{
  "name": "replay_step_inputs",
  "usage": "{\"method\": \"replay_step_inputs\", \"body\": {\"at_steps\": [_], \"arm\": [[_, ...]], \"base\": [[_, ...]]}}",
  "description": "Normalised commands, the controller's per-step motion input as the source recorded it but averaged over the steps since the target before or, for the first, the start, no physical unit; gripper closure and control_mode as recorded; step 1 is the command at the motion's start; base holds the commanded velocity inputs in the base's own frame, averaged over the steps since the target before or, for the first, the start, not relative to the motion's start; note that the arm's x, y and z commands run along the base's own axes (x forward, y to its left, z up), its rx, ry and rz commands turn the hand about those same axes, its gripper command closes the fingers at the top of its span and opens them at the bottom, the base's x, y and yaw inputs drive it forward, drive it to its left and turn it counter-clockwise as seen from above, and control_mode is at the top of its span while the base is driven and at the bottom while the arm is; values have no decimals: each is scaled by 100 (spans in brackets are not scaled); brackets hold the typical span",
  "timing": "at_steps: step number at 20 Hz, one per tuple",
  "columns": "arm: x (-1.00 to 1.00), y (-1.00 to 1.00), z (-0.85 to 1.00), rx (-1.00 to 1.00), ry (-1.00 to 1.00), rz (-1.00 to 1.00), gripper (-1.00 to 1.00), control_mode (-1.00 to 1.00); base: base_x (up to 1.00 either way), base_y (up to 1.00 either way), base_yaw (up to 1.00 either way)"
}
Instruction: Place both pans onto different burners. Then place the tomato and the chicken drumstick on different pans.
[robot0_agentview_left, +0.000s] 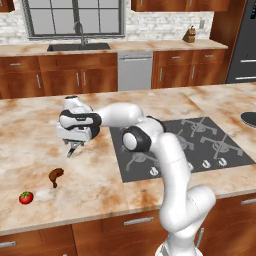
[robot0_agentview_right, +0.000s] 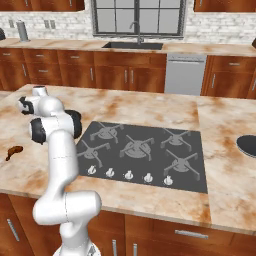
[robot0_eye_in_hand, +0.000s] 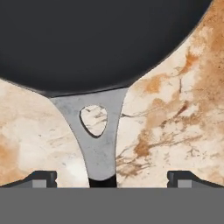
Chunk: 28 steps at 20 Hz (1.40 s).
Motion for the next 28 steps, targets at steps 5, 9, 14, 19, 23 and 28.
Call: {"method": "replay_step_inputs", "body": {"at_steps": [5,9,14,19,23,28], "arm": [[26,19,-24,0,3,0,-100,-100],[16,6,-22,0,2,0,-100,-100],[10,0,-28,0,2,0,-100,-100],[4,1,-18,0,2,0,100,-100],[0,0,0,0,0,0,100,-100],[0,-2,6,0,-1,0,100,-100]], "base": [[0,0,0],[0,0,0],[0,0,0],[0,0,0],[0,0,0],[0,0,0]]}}
